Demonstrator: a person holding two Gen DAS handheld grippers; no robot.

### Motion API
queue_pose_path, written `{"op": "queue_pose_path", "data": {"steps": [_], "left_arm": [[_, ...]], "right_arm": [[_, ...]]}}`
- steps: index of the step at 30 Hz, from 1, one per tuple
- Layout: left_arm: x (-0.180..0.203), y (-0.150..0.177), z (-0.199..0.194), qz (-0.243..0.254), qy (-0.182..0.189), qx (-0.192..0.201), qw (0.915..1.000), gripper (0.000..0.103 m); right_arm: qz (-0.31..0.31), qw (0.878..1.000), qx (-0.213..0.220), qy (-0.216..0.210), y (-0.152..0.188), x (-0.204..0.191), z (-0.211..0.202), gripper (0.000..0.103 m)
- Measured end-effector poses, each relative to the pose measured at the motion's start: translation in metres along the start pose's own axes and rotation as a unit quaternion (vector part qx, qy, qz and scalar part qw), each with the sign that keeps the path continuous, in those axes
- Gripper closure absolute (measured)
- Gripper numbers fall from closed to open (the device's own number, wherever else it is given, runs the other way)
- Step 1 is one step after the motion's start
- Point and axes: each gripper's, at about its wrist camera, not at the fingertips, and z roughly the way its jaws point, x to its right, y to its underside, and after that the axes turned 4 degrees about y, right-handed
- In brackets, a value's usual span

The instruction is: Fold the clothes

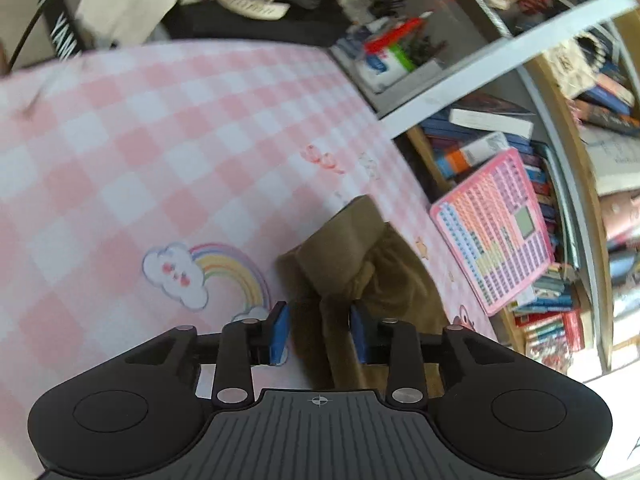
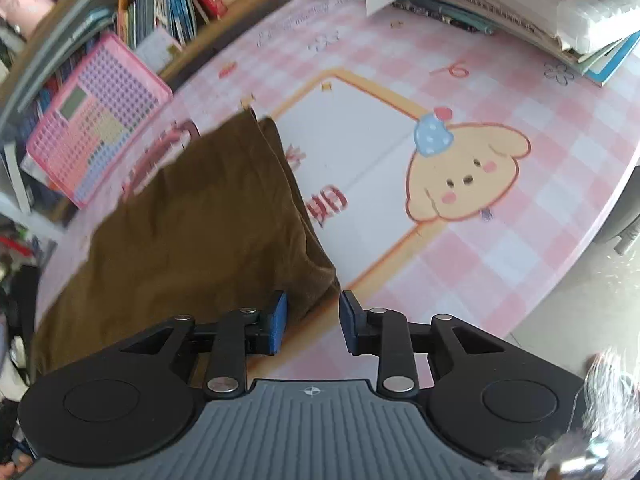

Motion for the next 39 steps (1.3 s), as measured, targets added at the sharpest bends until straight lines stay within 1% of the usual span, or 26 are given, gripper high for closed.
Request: {"op": "queue_pose_path", "data": {"steps": [2,3,4,5,7,8,10,11,12,13,15,16,18,21,24,28,30,32,33,35,36,38,39], "left_arm": [[-0.001,0.001,0.011,-0.019,-0.008,-0.011,0.9997,0.061],[-0.001,0.002,0.015,-0.028,-0.007,-0.009,0.9995,0.058],[0.000,0.002,0.018,-0.034,-0.007,-0.005,0.9994,0.058],[0.001,0.002,0.020,-0.040,-0.006,-0.001,0.9992,0.061],[0.002,0.002,0.026,-0.055,-0.005,0.003,0.9984,0.071],[0.003,0.002,0.029,-0.064,-0.004,0.005,0.9979,0.084],[0.009,0.004,0.031,-0.071,0.002,0.011,0.9974,0.087],[0.020,0.007,0.027,-0.055,0.006,0.016,0.9983,0.088],[0.037,0.011,0.018,-0.020,0.029,0.025,0.9991,0.089],[0.054,0.015,0.008,0.016,0.051,0.034,0.9980,0.089],[0.079,0.022,-0.013,0.084,0.084,0.054,0.9915,0.089],[0.068,0.021,-0.010,0.071,0.068,0.049,0.9940,0.089],[0.047,0.018,-0.005,0.043,0.036,0.038,0.9977,0.089],[0.013,0.019,0.010,0.008,-0.017,0.016,0.9997,0.089],[0.003,0.025,0.012,-0.008,-0.005,0.027,0.9996,0.089],[0.007,0.019,0.017,0.008,-0.004,0.020,0.9998,0.088],[0.008,0.018,0.015,0.016,-0.005,0.018,0.9997,0.085],[0.009,0.019,0.012,0.019,-0.005,0.021,0.9996,0.084],[0.010,0.021,0.009,0.020,-0.005,0.023,0.9995,0.080],[0.012,0.023,0.004,0.026,-0.012,0.028,0.9992,0.078],[0.014,0.024,0.001,0.032,-0.013,0.032,0.9989,0.075],[0.017,0.025,-0.006,0.042,-0.015,0.036,0.9984,0.070],[0.019,0.027,-0.009,0.049,-0.018,0.038,0.9979,0.070]], "right_arm": [[-0.008,1.000,-0.001,0.003,0.002,-0.005,0.004,0.074],[-0.016,1.000,0.001,0.004,0.002,-0.007,0.005,0.074],[-0.025,1.000,0.003,0.005,0.003,-0.008,0.005,0.074],[-0.034,0.999,0.005,0.008,0.003,-0.011,0.005,0.074],[-0.054,0.998,0.004,0.011,0.000,-0.018,0.010,0.089],[-0.065,0.998,0.006,0.009,-0.003,-0.020,0.014,0.090],[-0.084,0.996,0.014,0.007,-0.010,-0.025,0.020,0.092],[-0.089,0.996,0.021,0.011,-0.016,-0.028,0.023,0.092],[-0.094,0.995,0.028,0.015,-0.022,-0.030,0.027,0.093],[-0.096,0.995,0.035,0.019,-0.027,-0.033,0.029,0.093],[-0.100,0.993,0.057,0.021,-0.036,-0.037,0.030,0.094],[-0.103,0.992,0.065,0.019,-0.040,-0.038,0.030,0.094],[-0.108,0.992,0.068,0.014,-0.043,-0.040,0.030,0.095],[-0.115,0.992,0.057,0.008,-0.040,-0.041,0.035,0.095],[-0.125,0.991,0.056,0.015,-0.036,-0.045,0.041,0.095],[-0.137,0.988,0.063,0.017,-0.037,-0.048,0.046,0.095],[-0.143,0.987,0.066,0.018,-0.037,-0.050,0.046,0.094],[-0.146,0.987,0.069,0.020,-0.035,-0.051,0.046,0.093],[-0.148,0.986,0.070,0.021,-0.034,-0.052,0.045,0.090],[-0.147,0.986,0.072,0.023,-0.031,-0.053,0.040,0.088],[-0.145,0.986,0.073,0.020,-0.029,-0.053,0.037,0.079],[-0.145,0.986,0.079,0.016,-0.024,-0.054,0.030,0.067],[-0.146,0.986,0.082,0.015,-0.020,-0.055,0.026,0.067]]}}
